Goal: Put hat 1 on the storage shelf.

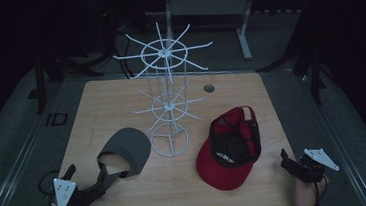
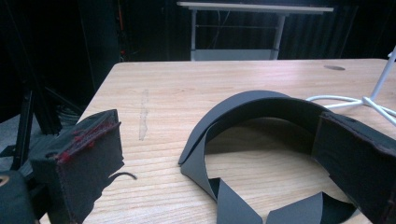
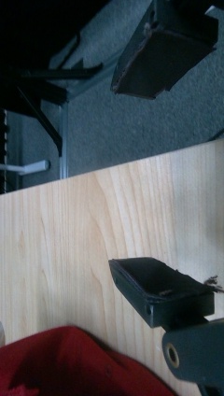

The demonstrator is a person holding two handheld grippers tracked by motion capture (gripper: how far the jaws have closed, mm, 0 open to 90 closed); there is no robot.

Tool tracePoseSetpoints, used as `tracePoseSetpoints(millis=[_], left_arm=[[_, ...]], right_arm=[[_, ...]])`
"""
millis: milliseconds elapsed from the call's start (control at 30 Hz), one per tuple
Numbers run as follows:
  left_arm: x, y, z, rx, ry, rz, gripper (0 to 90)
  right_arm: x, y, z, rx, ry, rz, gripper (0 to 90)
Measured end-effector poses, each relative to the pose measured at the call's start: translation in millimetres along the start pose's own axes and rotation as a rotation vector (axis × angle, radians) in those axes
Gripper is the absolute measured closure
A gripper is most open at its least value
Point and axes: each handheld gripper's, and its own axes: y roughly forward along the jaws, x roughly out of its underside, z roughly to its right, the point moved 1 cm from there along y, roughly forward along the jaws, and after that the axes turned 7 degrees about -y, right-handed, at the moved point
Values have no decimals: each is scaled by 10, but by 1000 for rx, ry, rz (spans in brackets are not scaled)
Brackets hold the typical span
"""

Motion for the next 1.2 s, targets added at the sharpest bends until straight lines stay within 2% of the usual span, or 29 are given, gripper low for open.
tracePoseSetpoints(millis=[67, 133, 200, 300, 367, 533, 600, 633, 767, 800, 933, 967, 1067, 1133, 1200], left_arm=[[-7, -7, -6, 2, -5, 3, 22], [-16, -14, -9, 5, -12, 9, 22], [-21, -20, -12, 13, -18, 11, 22], [-32, -34, -12, 20, -27, 13, 22], [-33, -37, -11, 20, -27, 13, 22], [-46, -56, -11, 20, -41, 9, 22], [-47, -59, -23, 24, -56, 10, 22], [-48, -59, -26, 18, -54, 6, 22], [-47, -61, -28, 14, -48, 3, 22], [-47, -61, -27, 14, -45, 0, 22], [-47, -58, -25, 18, -47, -6, 22], [-48, -58, -24, 18, -47, -4, 22], [-46, -59, -23, 18, -46, -6, 22], [-47, -56, -24, 20, -49, -9, 22], [-48, -54, -22, 23, -50, -11, 22]], right_arm=[[-12, -2, 5, -21, 0, -7, 127], [-36, 4, 3, -91, 8, -45, 126], [-49, -7, -10, -99, -2, -59, 120], [-166, -82, -46, -184, -14, -94, 103], [-236, -142, -71, -173, -42, -80, 103], [-377, -280, -127, -217, -38, -30, 101], [-404, -297, -144, -218, -41, -22, 101], [-470, -335, -182, -229, -41, -1, 101], [-565, -369, -219, -232, -51, 23, 101], [-646, -388, -239, -229, -64, 35, 101], [-770, -399, -258, -241, -82, 42, 101], [-866, -401, -271, -256, -93, 30, 101], [-938, -406, -287, -261, -107, 31, 101], [-1049, -385, -332, -283, -127, 1, 102], [-1108, -354, -376, -282, -142, 5, 102]])
